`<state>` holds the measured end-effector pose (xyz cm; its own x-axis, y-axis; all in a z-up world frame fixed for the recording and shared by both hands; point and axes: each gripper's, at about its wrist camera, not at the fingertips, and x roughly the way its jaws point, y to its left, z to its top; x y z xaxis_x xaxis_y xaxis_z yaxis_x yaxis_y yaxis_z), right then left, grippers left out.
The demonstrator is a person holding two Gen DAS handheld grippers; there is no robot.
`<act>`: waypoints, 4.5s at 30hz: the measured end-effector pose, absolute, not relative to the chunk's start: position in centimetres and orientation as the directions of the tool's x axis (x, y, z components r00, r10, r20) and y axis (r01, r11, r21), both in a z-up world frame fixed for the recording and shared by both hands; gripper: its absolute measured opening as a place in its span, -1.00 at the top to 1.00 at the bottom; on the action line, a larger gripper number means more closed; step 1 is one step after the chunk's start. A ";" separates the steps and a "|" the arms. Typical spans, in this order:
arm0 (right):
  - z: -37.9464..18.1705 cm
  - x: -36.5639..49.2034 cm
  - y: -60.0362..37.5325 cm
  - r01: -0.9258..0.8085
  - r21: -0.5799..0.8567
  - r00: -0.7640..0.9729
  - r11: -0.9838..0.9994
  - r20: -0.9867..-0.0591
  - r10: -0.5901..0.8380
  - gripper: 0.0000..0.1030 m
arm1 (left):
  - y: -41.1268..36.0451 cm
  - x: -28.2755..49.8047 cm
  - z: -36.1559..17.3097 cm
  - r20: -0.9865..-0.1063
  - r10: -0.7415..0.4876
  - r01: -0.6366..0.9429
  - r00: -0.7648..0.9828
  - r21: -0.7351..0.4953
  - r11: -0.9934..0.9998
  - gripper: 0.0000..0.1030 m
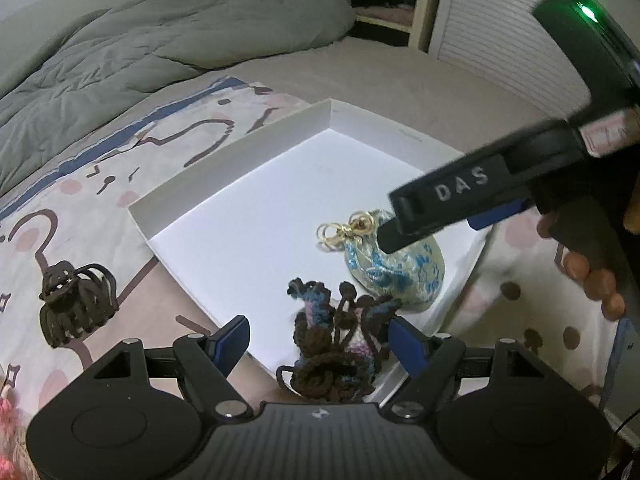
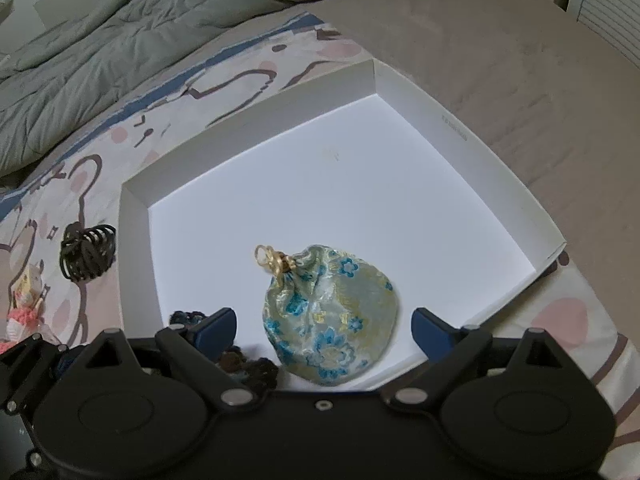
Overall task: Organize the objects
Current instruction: 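Lower the brocade pouch into the white box and open the right tool, then lower the brown doily into the white box and open the left tool, then grasp the pink crocheted doll with the left tool while the right tool grasps the white yarn ball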
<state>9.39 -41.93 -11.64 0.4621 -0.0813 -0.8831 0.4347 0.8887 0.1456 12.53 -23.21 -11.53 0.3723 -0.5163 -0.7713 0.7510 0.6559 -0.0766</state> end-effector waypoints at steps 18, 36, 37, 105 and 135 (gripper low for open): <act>-7.2 5.9 -40.4 0.365 0.134 0.576 0.921 -0.810 -0.111 -0.88 | -19.4 12.1 -7.8 -0.711 -0.527 0.631 0.466 -0.150 0.761 -0.83; -5.5 2.6 -39.7 0.319 0.061 0.653 0.946 -0.738 -0.172 -1.00 | -15.7 12.5 -6.3 -0.683 -0.478 0.479 0.551 -0.210 0.852 -1.00; -5.4 2.5 -39.7 0.319 0.061 0.657 0.946 -0.734 -0.174 -1.00 | -15.7 12.5 -6.3 -0.685 -0.471 0.472 0.556 -0.206 0.857 -1.00; -11.7 13.5 -21.6 -0.130 0.033 0.648 0.991 -0.754 0.110 -1.00 | 5.5 20.7 -10.5 -0.770 -0.319 0.080 0.553 -0.331 0.940 -0.57; -16.9 16.3 -18.6 -0.262 0.101 0.423 0.960 -0.882 0.208 -0.67 | 4.5 24.3 -14.8 -0.863 -0.272 0.074 0.426 -0.266 0.961 0.11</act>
<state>16.31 -18.58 -16.87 0.4232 0.2084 -0.8818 -0.2624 0.9597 0.1009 24.31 4.54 -14.83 0.4264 -0.2722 -0.8626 0.0744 0.9610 -0.2665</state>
